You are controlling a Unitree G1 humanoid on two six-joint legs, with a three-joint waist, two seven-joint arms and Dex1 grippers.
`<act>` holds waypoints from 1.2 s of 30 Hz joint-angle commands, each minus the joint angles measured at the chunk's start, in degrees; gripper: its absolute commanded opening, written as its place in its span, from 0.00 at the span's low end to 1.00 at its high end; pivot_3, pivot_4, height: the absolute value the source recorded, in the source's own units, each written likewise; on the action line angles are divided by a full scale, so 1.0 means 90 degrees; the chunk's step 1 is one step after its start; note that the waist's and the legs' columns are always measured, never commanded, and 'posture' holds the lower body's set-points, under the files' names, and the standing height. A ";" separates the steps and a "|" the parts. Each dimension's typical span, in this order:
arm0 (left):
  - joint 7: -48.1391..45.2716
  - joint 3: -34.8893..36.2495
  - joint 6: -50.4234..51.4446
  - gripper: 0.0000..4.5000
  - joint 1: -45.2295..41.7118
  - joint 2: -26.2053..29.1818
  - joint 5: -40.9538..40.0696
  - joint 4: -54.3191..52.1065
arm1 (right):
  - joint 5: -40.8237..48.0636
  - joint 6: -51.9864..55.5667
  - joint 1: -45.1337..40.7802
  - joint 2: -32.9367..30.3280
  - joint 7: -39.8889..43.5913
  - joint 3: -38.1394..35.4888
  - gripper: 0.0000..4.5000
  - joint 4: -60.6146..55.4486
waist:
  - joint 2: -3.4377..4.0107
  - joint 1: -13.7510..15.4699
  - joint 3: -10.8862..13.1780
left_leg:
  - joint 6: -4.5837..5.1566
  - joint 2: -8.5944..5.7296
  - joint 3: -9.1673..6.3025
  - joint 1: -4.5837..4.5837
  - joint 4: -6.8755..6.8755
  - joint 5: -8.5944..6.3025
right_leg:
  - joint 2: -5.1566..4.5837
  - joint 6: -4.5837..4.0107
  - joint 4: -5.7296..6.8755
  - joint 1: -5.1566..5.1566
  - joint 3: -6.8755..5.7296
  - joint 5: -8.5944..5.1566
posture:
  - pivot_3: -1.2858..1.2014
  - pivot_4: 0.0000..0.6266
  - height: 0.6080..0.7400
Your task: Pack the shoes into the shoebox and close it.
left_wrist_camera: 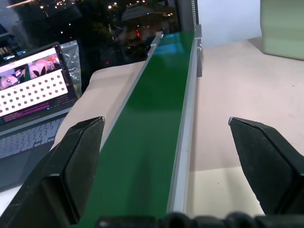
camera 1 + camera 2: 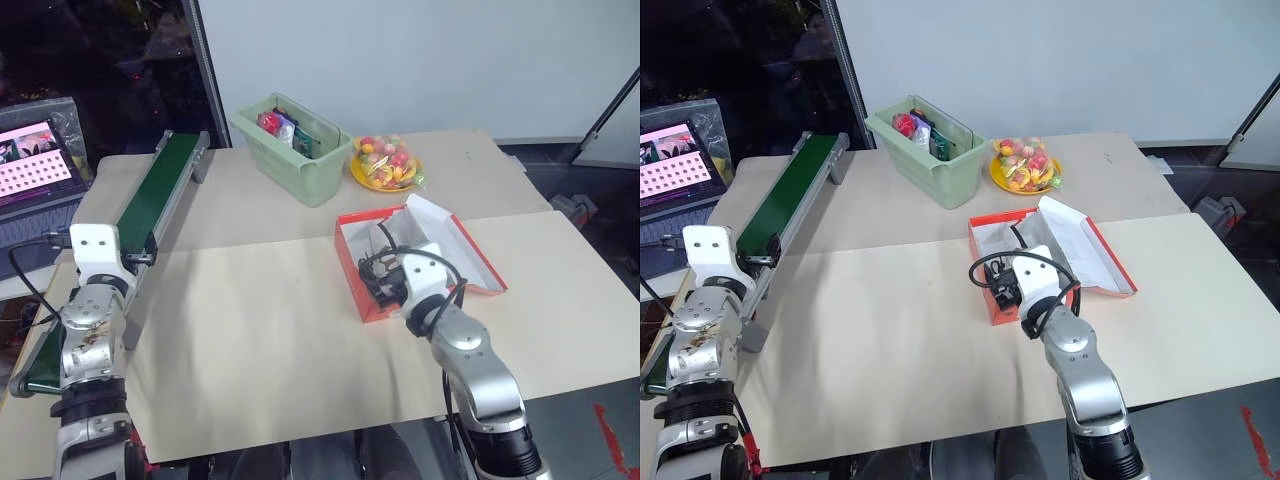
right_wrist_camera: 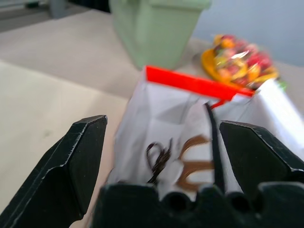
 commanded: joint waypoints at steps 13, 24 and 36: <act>-0.0009 -0.0035 0.0132 1.00 -0.0033 0.0147 -0.0022 -0.0150 | 0.0916 0.0344 -0.0498 -0.0498 0.1400 0.0368 0.99 -0.0866 | 0.0000 0.0002 0.0000 | 0.0005 0.0004 -0.0002 -0.0003 -0.0008 -0.0003 | 0.0001 0.0000 -0.0024 0.0005 -0.0009 0.0000 | 0.52 0.24 1.00; -0.0198 -0.0060 0.0328 1.00 0.0039 0.0184 -0.0044 -0.0155 | 0.1604 0.0276 -0.0378 -0.0696 0.2120 0.0387 0.99 -0.0986 | -0.0001 0.0010 0.0001 | 0.0008 0.0007 -0.0001 -0.0009 -0.0014 -0.0007 | 0.0001 0.0000 -0.0044 0.0005 -0.0011 0.0000 | 0.52 0.24 1.00; -0.0290 0.0054 0.0432 1.00 0.0009 0.0354 -0.0148 0.0078 | 0.2080 -0.0208 -0.0313 -0.1473 0.3539 0.0621 0.99 -0.1015 | -0.0003 0.0015 0.0002 | 0.0009 0.0009 0.0000 -0.0011 -0.0016 -0.0009 | 0.0001 0.0001 -0.0051 0.0006 -0.0014 0.0000 | 0.52 0.24 1.00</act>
